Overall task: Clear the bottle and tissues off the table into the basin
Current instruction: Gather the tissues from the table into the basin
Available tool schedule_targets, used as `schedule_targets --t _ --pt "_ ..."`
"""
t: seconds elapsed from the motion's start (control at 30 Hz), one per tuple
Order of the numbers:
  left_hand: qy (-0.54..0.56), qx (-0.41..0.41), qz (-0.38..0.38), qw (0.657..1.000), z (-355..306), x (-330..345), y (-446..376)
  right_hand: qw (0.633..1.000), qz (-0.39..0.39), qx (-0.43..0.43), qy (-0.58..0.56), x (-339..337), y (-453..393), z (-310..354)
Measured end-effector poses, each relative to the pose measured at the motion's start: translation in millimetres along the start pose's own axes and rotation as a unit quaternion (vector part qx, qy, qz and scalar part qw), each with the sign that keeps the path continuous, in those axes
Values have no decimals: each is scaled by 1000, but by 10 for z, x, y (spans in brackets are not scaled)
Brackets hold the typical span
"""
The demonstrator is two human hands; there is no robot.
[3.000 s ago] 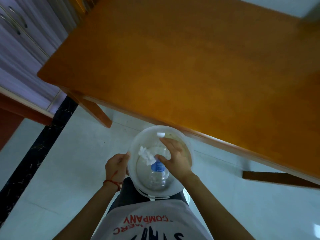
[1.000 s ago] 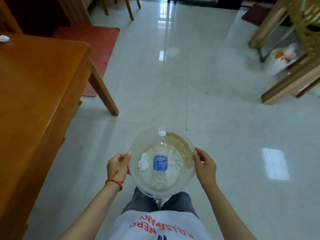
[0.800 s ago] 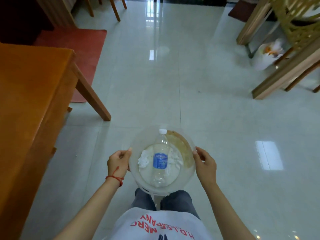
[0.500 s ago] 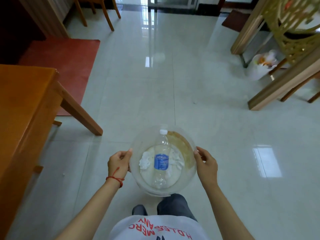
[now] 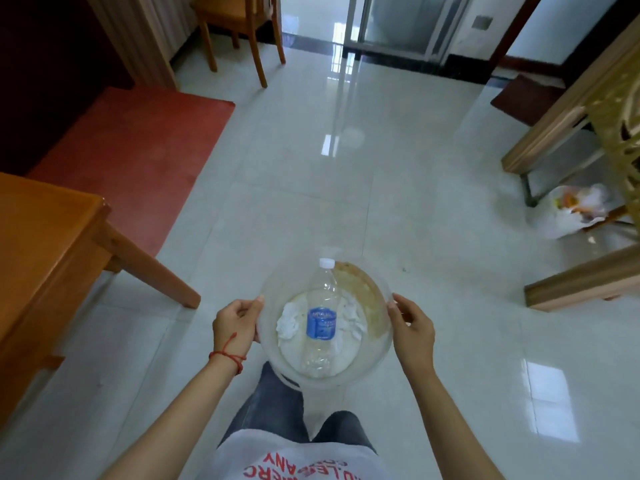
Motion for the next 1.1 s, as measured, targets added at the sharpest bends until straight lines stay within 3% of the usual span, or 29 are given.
schedule_targets --t 0.6,1.1 --pt "21 4 -53 998 -1406 564 -2575 999 28 -27 -5 1284 -2476 1716" --pt "97 5 -215 972 -2145 1033 -3925 968 184 -162 49 2255 -4556 3175"
Point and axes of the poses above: each hand's wrist, its own y-axis away from the middle knuckle, its own x-axis out of the palm, z = x × y, the point moved 2 cm from there along -y, towards the middle knuckle, and after that the axes turned 13 degrees about y, right-handed, at the moved point
